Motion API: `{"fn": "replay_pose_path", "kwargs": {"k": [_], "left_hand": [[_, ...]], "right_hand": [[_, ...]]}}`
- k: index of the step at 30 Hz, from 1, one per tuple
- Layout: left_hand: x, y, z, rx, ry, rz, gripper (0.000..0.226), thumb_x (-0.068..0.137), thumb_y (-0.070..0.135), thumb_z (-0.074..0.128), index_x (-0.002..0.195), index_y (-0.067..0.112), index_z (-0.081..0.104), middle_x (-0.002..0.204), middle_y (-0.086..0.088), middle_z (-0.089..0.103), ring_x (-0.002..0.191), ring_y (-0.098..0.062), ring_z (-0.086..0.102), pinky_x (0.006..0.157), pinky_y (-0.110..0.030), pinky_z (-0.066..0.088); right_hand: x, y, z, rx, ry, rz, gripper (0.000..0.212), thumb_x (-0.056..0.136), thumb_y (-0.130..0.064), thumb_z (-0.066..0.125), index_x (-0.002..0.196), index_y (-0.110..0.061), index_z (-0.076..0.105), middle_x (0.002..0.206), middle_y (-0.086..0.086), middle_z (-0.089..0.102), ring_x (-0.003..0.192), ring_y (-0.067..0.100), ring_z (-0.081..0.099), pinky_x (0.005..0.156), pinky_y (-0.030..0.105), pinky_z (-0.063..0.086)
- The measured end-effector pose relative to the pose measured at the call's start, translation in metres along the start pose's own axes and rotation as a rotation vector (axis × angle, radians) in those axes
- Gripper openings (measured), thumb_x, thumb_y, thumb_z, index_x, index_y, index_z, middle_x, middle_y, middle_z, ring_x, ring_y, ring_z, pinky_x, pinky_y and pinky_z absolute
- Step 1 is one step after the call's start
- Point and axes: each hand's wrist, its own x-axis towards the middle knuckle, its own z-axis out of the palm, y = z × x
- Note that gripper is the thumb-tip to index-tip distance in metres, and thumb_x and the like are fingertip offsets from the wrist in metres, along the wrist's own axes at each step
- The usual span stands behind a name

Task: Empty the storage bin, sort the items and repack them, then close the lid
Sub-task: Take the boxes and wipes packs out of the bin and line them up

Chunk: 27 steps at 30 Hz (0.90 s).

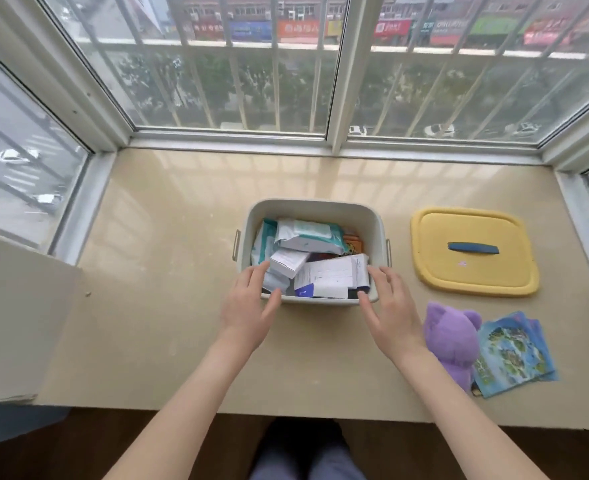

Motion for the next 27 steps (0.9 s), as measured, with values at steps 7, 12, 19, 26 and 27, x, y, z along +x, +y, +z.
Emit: {"fn": "replay_pose_path", "kwargs": {"k": [7,12,19,26,27], "left_hand": [[0.081,-0.018,0.062,-0.096,-0.059,-0.118,0.063,0.092,0.034,0.059,0.147,0.019,0.033,0.142,0.0,0.043,0.131,-0.016,0.039,0.1,-0.023,0.031],[0.113,-0.041,0.107,-0.016,-0.163,-0.265,0.091,0.076,0.053,0.071,0.146,0.013,0.028,0.144,-0.007,0.038,0.133,-0.023,0.033,0.104,-0.034,0.033],[0.128,-0.061,0.131,0.163,-0.154,-0.289,0.095,0.064,0.058,0.075,0.135,0.006,0.039,0.132,-0.011,0.046,0.126,-0.029,0.034,0.106,-0.035,0.03],[0.129,-0.072,0.142,0.198,-0.141,-0.221,0.075,0.061,0.051,0.076,0.114,0.004,0.05,0.111,-0.013,0.054,0.11,-0.031,0.044,0.095,-0.033,0.033],[0.13,-0.073,0.142,0.191,-0.136,-0.222,0.072,0.061,0.049,0.075,0.112,0.005,0.05,0.108,-0.012,0.054,0.108,-0.031,0.045,0.094,-0.033,0.033]], "right_hand": [[0.079,0.025,0.058,0.034,-0.072,-0.058,0.052,0.093,-0.031,0.053,0.14,-0.009,0.047,0.141,0.018,0.046,0.132,0.032,0.041,0.108,0.039,0.034],[0.135,0.037,0.095,0.05,-0.134,-0.121,0.059,0.089,-0.025,0.066,0.142,-0.009,0.045,0.142,0.017,0.045,0.133,0.031,0.04,0.11,0.039,0.035],[0.187,0.044,0.127,-0.091,-0.31,-0.249,0.069,0.084,-0.037,0.068,0.143,-0.012,0.042,0.14,0.011,0.046,0.13,0.029,0.04,0.106,0.044,0.039],[0.211,0.043,0.143,-0.096,-0.402,-0.252,0.073,0.081,-0.043,0.069,0.143,-0.02,0.038,0.136,0.007,0.046,0.124,0.028,0.041,0.105,0.042,0.036],[0.211,0.042,0.145,-0.099,-0.399,-0.251,0.074,0.079,-0.044,0.069,0.142,-0.02,0.038,0.134,0.007,0.048,0.121,0.029,0.042,0.103,0.043,0.038]]}}
